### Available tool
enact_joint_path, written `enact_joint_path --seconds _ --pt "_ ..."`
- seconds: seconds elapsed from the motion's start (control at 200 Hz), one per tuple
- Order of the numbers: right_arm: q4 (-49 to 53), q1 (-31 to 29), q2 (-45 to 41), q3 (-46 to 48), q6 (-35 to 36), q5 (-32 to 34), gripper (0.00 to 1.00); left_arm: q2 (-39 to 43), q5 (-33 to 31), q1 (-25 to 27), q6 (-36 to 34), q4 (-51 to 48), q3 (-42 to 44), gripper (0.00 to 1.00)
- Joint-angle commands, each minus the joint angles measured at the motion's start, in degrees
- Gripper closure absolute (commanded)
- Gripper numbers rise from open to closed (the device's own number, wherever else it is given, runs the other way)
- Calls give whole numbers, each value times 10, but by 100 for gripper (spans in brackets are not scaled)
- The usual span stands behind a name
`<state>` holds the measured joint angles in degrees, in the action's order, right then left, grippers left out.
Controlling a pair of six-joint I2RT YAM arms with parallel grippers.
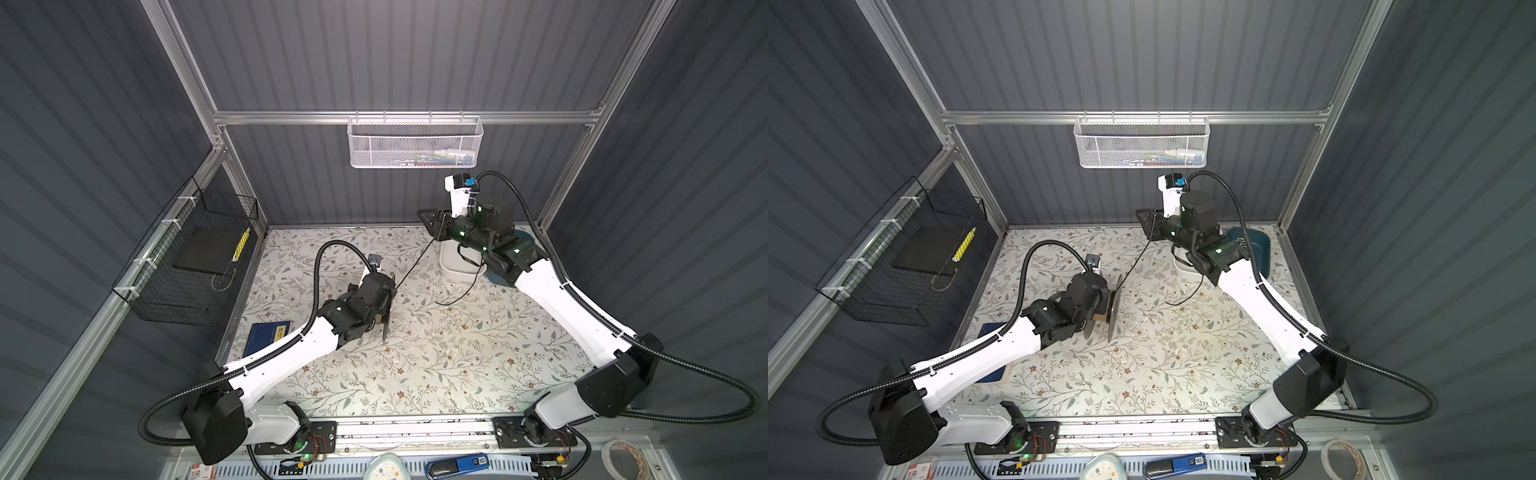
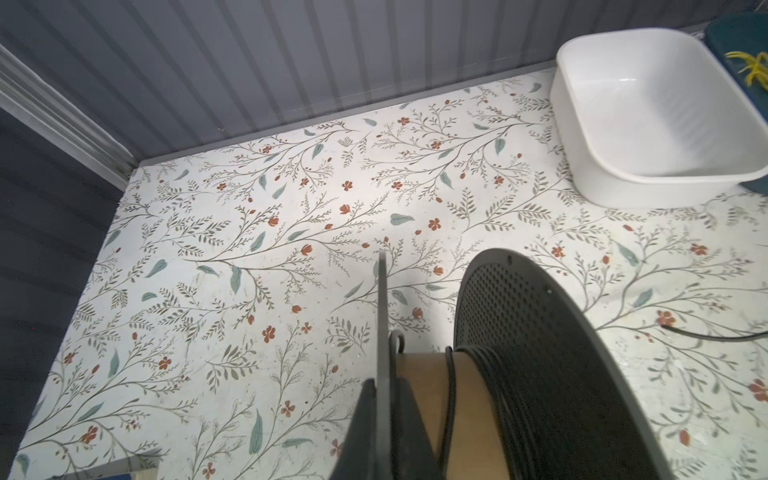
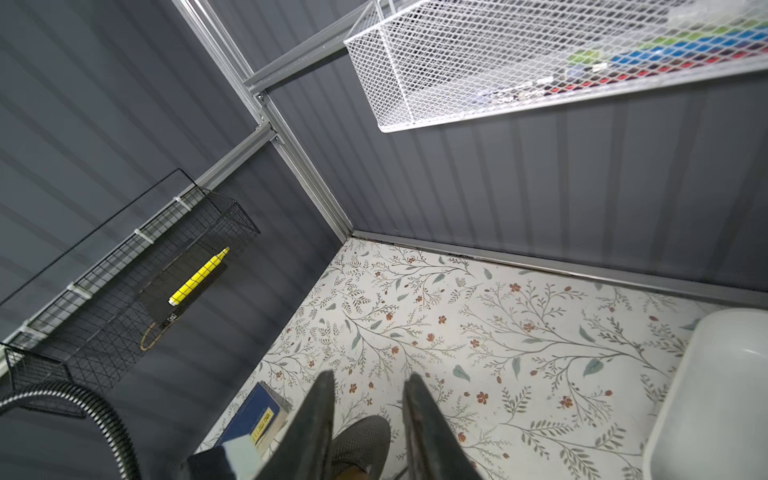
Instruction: Wrap the cables
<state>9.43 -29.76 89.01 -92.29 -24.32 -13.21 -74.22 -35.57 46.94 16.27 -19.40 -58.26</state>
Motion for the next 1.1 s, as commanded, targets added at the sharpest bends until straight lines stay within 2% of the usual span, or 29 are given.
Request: enact_joint_path --seconds 0.0,0.19,0.39,0.48,0.68,0.765,0.94,0.995,1.05,1.095 --pt "-22 37 11 -54 -18 -22 66 35 29 -1 -34 -47 25 100" --pt "26 77 67 -138 -1 -30 63 75 89 1 -74 -99 9 100" --pt "52 125 126 -224 -24 -54 60 121 122 2 -105 -169 -21 100" --pt "44 147 141 -240 -52 -107 57 130 133 1 -107 -195 -33 100" --pt "-55 187 164 -200 -158 -206 53 152 163 1 -133 -225 -50 100" --pt "-97 196 164 -172 -183 -221 51 157 175 1 -152 -245 -66 100" --pt "-224 212 158 -87 -280 -229 49 167 177 1 -164 -260 -82 100" --pt "-252 212 158 -71 -301 -226 51 170 181 1 -163 -259 -82 100" --pt "-268 208 162 -66 -313 -232 58 168 188 1 -159 -254 -82 100" --pt "-270 200 162 -59 -316 -233 70 170 197 1 -155 -245 -79 100"
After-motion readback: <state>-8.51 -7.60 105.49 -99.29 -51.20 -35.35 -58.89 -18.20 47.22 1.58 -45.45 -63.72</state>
